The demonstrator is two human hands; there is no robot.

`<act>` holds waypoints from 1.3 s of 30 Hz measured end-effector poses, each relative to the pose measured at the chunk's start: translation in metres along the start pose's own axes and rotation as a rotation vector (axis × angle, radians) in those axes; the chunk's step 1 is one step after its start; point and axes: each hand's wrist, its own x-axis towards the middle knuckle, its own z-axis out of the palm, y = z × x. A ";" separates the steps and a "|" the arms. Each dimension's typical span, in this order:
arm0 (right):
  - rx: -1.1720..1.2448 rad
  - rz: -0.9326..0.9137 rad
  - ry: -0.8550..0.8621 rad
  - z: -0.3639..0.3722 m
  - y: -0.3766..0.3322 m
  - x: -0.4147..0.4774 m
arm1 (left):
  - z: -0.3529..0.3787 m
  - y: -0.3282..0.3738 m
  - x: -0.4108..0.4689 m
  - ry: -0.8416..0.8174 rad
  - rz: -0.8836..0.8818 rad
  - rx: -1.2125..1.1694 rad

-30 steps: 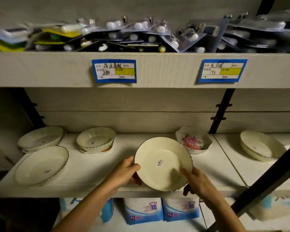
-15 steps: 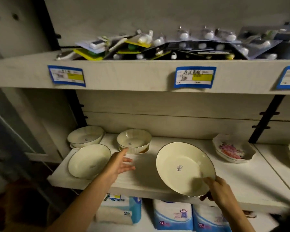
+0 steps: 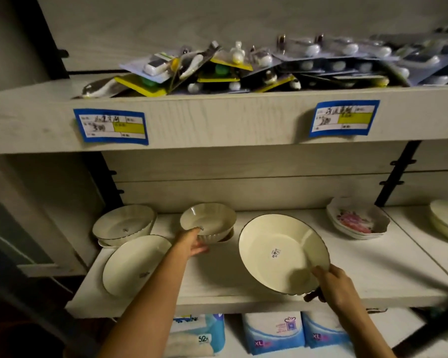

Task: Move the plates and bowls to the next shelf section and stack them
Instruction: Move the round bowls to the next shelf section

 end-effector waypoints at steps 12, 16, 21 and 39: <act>-0.028 -0.008 0.025 -0.008 0.003 0.007 | -0.018 0.009 0.002 0.003 0.075 0.211; -0.036 -0.033 0.039 -0.015 0.000 0.001 | -0.032 0.017 -0.031 -0.057 0.161 0.337; -0.002 -0.059 0.099 -0.030 0.004 -0.012 | -0.046 0.014 -0.071 -0.111 0.204 0.506; -0.002 -0.117 0.148 -0.232 0.103 0.002 | 0.084 -0.070 -0.168 -0.031 0.210 0.682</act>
